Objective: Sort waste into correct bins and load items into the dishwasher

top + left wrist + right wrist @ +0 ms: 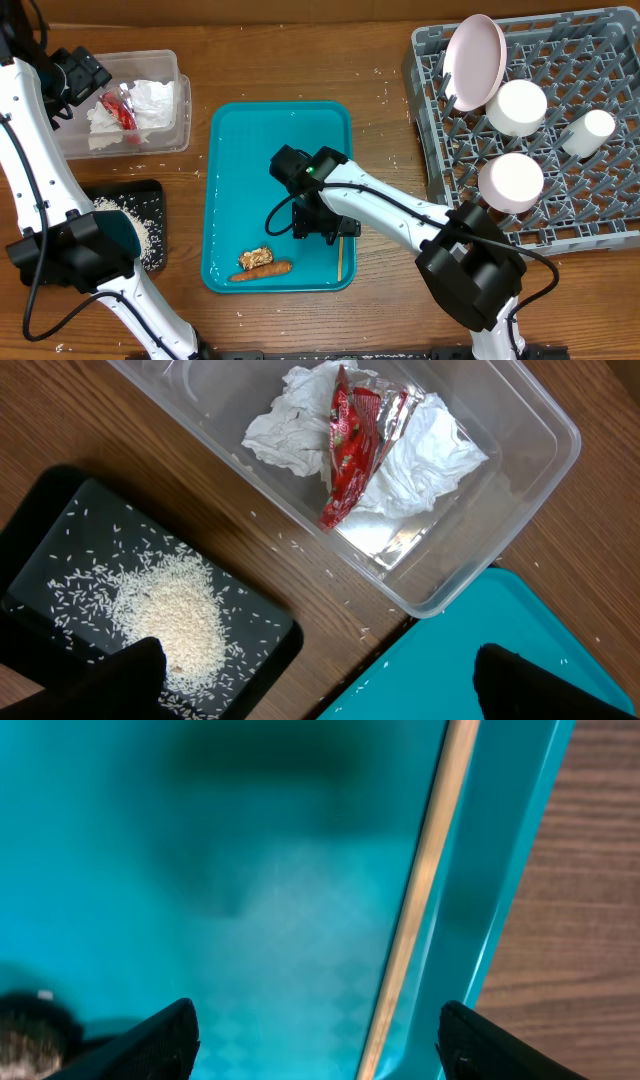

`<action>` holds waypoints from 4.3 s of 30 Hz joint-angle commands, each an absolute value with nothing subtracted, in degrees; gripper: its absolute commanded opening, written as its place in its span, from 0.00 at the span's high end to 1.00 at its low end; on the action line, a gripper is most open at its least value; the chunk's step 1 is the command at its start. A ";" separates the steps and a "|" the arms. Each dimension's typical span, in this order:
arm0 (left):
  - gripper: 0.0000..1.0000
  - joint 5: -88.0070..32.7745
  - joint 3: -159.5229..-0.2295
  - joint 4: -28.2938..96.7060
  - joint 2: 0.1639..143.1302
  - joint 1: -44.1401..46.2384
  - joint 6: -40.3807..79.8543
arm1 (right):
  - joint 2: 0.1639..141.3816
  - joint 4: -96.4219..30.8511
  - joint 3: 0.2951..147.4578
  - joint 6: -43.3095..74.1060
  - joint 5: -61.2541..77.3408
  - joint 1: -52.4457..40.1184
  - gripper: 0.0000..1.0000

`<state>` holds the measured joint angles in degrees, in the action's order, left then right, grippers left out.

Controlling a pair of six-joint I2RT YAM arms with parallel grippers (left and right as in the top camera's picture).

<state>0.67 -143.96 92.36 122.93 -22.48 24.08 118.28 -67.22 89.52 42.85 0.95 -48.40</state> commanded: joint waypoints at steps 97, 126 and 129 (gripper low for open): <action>0.00 0.43 -144.46 92.31 123.00 -22.11 24.86 | 121.43 -80.01 120.66 -0.23 7.77 -2.61 0.67; 0.00 -0.30 -144.46 91.96 123.00 -21.78 24.93 | 120.18 -87.66 124.36 6.00 21.87 -41.17 0.00; 0.00 -6.28 -144.46 92.05 123.00 -21.67 24.88 | 120.18 -85.58 124.36 6.04 21.87 -44.14 0.00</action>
